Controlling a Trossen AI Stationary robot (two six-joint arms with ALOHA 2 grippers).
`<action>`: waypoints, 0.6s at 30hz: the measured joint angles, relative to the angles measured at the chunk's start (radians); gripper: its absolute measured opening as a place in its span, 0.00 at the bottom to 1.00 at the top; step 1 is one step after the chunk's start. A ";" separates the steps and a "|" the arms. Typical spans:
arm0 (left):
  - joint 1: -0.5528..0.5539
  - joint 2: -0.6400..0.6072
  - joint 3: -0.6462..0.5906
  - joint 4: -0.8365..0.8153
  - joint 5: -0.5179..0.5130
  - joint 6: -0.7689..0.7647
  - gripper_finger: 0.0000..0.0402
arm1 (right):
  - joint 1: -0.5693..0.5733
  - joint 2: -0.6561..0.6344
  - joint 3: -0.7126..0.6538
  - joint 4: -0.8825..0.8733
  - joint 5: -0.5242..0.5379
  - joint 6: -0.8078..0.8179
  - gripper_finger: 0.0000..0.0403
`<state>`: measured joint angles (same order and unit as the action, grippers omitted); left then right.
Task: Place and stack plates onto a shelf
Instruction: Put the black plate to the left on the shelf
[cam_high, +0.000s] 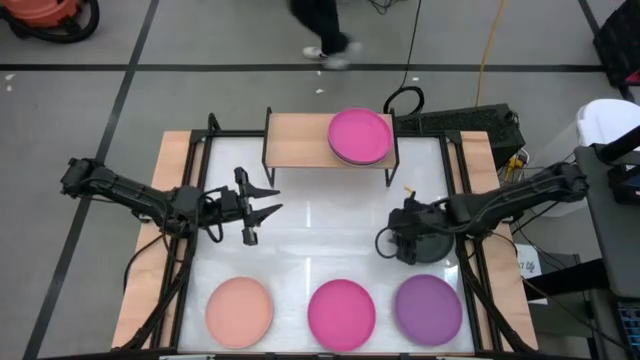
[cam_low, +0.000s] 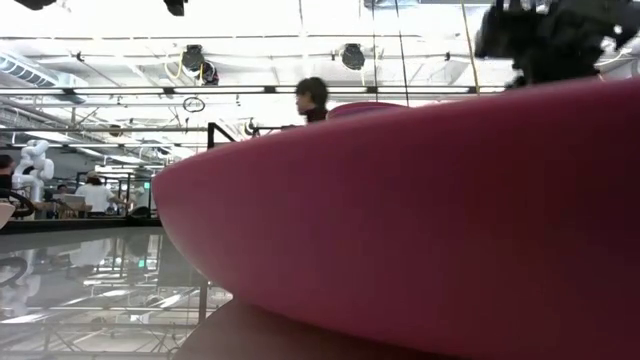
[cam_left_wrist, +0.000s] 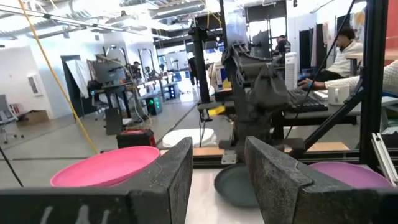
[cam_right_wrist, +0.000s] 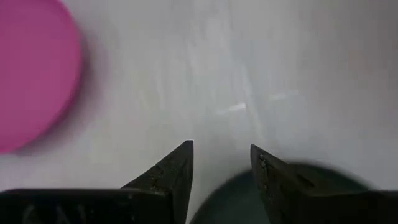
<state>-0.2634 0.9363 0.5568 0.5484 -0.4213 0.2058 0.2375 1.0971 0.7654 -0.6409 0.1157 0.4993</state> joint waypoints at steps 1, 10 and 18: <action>0.000 0.000 0.000 0.001 0.000 -0.001 0.38 | 0.000 0.006 -0.012 0.000 -0.014 0.021 0.36; 0.000 0.000 0.000 0.001 0.000 -0.006 0.38 | 0.000 0.082 -0.102 0.011 -0.016 0.145 0.36; 0.000 0.007 0.000 0.003 0.000 -0.009 0.38 | 0.000 0.150 -0.132 0.045 -0.013 0.178 0.36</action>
<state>-0.2634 0.9432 0.5571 0.5514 -0.4213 0.1970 0.2375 1.2476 0.6338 -0.5955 0.1029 0.6770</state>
